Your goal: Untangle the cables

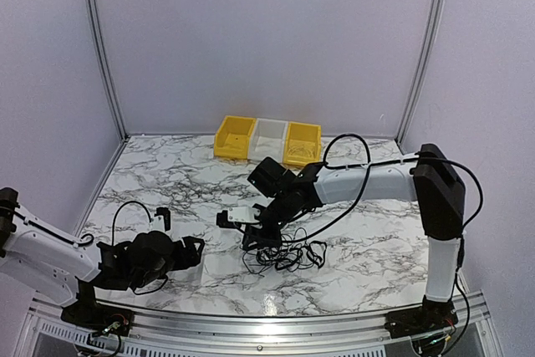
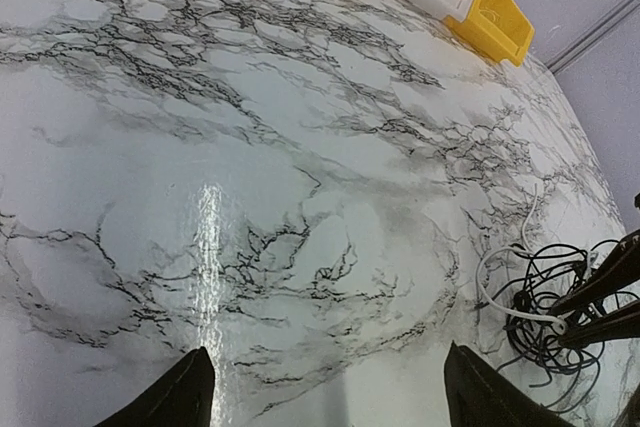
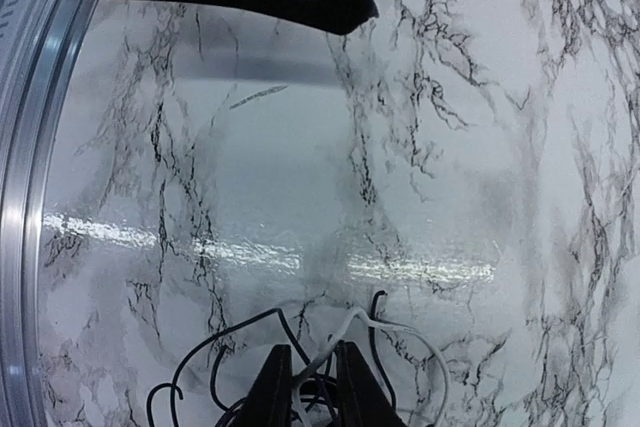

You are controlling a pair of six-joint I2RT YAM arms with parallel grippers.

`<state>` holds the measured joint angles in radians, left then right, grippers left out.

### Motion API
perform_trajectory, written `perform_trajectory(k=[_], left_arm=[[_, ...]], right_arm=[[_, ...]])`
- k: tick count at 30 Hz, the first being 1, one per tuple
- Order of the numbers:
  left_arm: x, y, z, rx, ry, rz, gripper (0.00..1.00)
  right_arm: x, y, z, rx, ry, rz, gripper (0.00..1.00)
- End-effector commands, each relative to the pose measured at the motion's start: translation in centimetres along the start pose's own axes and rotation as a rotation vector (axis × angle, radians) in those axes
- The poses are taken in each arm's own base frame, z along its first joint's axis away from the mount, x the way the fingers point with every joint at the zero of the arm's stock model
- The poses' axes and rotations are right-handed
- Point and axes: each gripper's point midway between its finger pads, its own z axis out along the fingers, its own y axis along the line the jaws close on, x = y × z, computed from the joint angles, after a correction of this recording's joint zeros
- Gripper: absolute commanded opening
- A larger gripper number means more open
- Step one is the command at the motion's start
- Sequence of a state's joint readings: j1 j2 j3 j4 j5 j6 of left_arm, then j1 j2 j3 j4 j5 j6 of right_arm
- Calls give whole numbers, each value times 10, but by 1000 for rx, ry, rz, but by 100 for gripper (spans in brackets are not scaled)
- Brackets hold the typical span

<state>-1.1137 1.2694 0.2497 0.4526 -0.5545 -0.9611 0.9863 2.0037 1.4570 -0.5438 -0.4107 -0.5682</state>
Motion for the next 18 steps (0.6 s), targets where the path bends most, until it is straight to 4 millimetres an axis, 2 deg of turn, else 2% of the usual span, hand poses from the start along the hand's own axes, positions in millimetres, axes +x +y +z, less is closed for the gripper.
perform_trajectory(k=[1, 4, 9, 12, 15, 18], left_arm=[[-10, -13, 0, 32, -26, -11, 82], [-10, -12, 0, 31, -28, -13, 82], [-11, -9, -2, 26, -35, -24, 82], [-11, -8, -3, 29, -38, -28, 82], [-12, -8, -3, 31, -43, -31, 81], [-12, -9, -3, 36, -43, -25, 82]], right_arm=[[-9, -5, -4, 22, 13, 13, 23], [-4, -4, 0, 12, 32, 38, 32], [5, -8, 8, 20, 66, 62, 30], [6, -10, 12, 18, 82, 79, 25], [4, -11, 12, 15, 88, 90, 11], [-7, -11, 0, 20, 62, 77, 4]])
